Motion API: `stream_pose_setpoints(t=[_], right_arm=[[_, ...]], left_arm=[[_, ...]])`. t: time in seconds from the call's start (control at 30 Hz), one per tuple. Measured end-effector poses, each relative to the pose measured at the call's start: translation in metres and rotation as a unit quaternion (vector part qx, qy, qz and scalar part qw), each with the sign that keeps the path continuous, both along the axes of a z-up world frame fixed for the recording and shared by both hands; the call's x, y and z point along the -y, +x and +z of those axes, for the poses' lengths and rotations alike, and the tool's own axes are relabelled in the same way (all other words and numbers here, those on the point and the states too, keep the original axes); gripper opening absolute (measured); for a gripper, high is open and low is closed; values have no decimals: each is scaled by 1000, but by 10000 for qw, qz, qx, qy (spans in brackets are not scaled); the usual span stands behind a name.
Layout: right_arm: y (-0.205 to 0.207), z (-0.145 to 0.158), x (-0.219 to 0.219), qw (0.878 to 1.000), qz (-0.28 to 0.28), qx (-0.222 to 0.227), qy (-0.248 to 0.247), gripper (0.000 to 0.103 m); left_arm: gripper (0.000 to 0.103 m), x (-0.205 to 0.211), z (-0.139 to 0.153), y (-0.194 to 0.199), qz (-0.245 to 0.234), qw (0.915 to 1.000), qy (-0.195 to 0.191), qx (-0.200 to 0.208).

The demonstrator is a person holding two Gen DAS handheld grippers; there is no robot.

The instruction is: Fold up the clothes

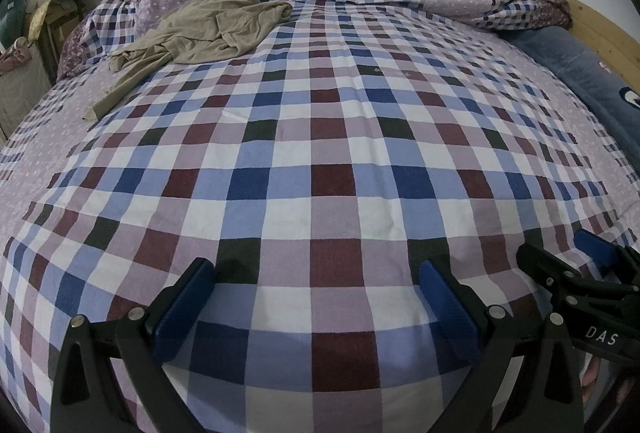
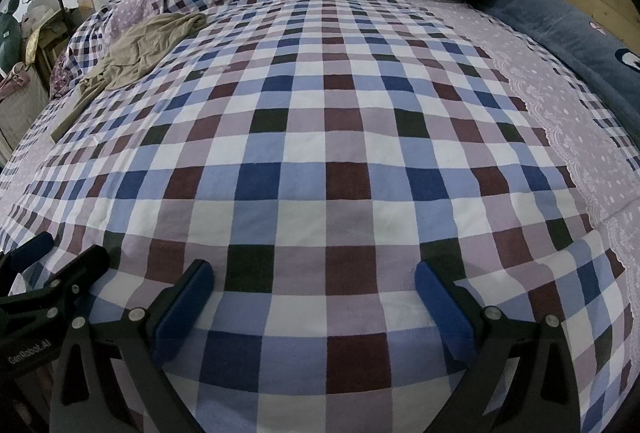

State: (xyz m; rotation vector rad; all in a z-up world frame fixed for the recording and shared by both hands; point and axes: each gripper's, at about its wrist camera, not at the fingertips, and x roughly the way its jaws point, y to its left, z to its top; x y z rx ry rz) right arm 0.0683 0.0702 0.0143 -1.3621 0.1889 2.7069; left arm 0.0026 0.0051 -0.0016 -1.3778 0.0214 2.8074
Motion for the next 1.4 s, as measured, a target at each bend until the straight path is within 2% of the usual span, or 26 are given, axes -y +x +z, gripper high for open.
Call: stream_pose_setpoints(t=[0.37,0.57,0.83,1.03,1.17,1.4], right_arm=[[5,1,-10,10000,-1,10,-57,103],[7,4,-13,9999,11,-49,-160,103],[21,24,-3,9963,366,-453,-638,103],[26,38,4,9937,472,-504,-889,103],[21,47,6,9890,527,-511,-1287,103],[-3,57,44,9839,993,-583,-1365,102]], left_arm=[[103,3,1,1,-14,10000,83,-3],[103,13,9,3,-79,9988,471,-102],[103,40,28,13,16,9949,962,-295],[103,72,43,23,221,9893,1384,-410],[103,101,50,27,514,9821,1735,-517],[103,153,64,36,900,9702,2112,-771]])
